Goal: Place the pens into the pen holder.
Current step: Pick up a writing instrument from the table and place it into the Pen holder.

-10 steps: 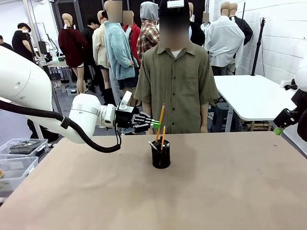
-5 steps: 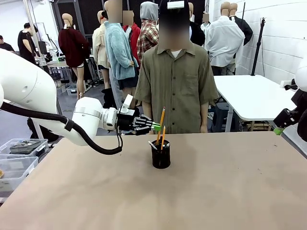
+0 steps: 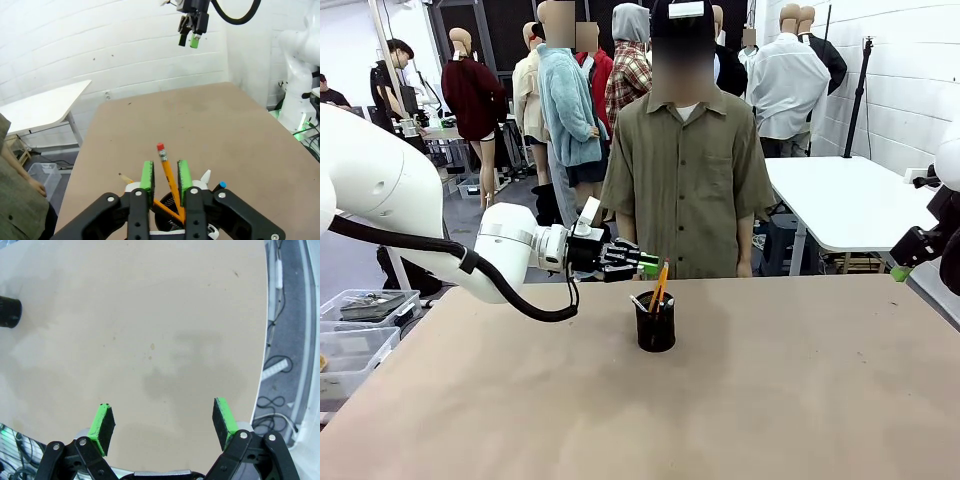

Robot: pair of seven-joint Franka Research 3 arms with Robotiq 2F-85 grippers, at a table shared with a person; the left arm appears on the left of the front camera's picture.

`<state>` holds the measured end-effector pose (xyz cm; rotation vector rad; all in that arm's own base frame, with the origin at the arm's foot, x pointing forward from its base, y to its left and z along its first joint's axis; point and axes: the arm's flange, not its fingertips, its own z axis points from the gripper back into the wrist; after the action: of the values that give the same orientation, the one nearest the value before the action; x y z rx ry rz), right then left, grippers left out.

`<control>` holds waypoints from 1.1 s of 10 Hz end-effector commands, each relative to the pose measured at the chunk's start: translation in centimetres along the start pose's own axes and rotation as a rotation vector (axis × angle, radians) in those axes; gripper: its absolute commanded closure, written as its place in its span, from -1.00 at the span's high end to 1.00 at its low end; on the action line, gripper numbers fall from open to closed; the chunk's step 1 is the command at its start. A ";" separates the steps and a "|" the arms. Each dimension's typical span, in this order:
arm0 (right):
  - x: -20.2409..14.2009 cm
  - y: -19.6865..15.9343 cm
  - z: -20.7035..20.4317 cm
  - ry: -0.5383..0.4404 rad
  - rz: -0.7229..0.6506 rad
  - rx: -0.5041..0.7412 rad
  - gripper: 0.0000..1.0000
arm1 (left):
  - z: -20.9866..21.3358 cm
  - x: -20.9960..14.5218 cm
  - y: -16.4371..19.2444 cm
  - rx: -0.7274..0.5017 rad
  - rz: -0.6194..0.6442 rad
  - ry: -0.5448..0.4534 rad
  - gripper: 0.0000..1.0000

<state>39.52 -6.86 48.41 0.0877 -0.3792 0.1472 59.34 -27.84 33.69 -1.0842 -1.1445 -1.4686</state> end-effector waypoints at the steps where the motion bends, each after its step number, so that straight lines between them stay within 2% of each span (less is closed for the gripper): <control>1: -0.2 0.1 -0.4 -0.004 -0.001 -0.026 0.95 | -0.2 0.1 0.1 -0.005 -0.028 0.006 0.45; 3: -0.2 0.1 -0.4 -0.004 -0.001 -0.026 0.95 | 0.2 1.4 -1.1 0.001 -0.036 0.028 0.45; 4: -0.2 0.1 -0.4 -0.004 -0.001 -0.026 0.95 | 0.8 2.4 -2.1 0.009 -0.031 0.083 0.45; 5: -0.2 0.1 -0.4 -0.004 -0.001 -0.026 0.95 | 2.2 3.5 -3.3 0.042 -0.026 0.151 0.45; 7: -0.2 0.1 -0.4 -0.004 -0.001 -0.026 0.95 | 6.5 6.8 -6.6 0.121 -0.005 0.181 0.45; 9: -0.2 0.1 -0.4 -0.004 -0.001 -0.026 0.95 | 10.4 8.7 -8.7 0.245 0.159 0.215 0.45; 10: -0.2 0.1 -0.4 -0.004 -0.001 -0.026 0.95 | 12.1 9.7 -10.1 0.409 0.322 0.319 0.45; 11: -0.2 0.1 -0.4 -0.004 -0.001 -0.026 0.95 | 13.3 10.5 -11.5 0.495 0.388 0.374 0.45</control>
<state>39.51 -6.91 48.39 0.0883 -0.3793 0.1459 49.38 -14.60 43.59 -0.6428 -0.9880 -1.0805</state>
